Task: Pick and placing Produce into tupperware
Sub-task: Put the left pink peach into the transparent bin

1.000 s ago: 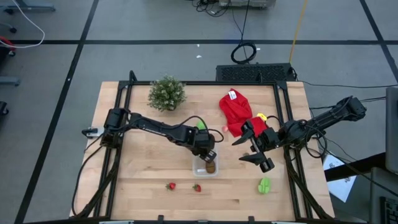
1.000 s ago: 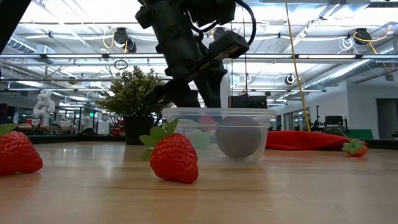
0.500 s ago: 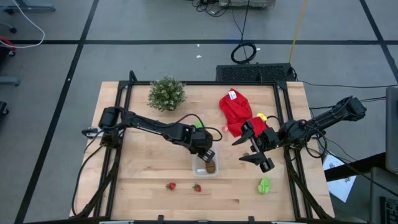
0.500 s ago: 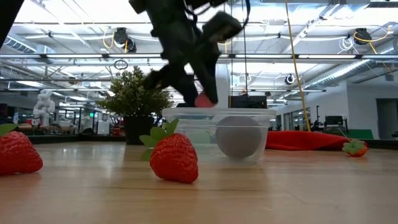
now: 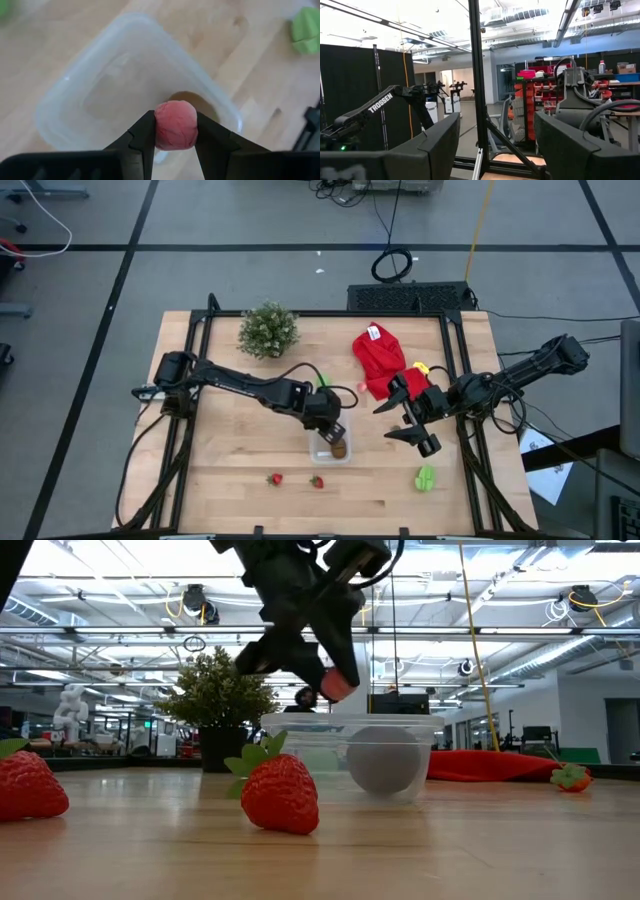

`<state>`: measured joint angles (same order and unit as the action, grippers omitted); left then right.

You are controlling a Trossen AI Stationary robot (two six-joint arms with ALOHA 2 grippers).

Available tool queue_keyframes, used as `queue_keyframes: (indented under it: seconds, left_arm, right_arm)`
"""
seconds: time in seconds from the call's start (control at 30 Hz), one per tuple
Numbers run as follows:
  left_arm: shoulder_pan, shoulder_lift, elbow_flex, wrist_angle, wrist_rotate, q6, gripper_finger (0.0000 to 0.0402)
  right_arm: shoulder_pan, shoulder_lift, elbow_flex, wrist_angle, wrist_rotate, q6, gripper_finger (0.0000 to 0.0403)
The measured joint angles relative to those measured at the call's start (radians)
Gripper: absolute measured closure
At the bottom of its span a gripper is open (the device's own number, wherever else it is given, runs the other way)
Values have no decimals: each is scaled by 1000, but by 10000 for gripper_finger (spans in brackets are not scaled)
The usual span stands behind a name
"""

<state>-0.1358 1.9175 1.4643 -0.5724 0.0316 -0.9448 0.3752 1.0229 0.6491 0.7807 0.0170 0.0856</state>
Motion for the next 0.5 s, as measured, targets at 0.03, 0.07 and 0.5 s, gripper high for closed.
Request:
queue_keyframes:
  seconds: [0.03, 0.07, 0.5]
  left_arm:
    - [0, 0, 0, 7, 4, -4, 288]
    - [-1, 0, 0, 8, 6, -3, 288]
    - [1, 0, 0, -20, 2, -30, 288]
  right_arm:
    - [0, 0, 0, 0, 0, 0, 161]
    - [0, 0, 0, 0, 0, 0, 161]
    - [0, 0, 0, -8, 0, 0, 161]
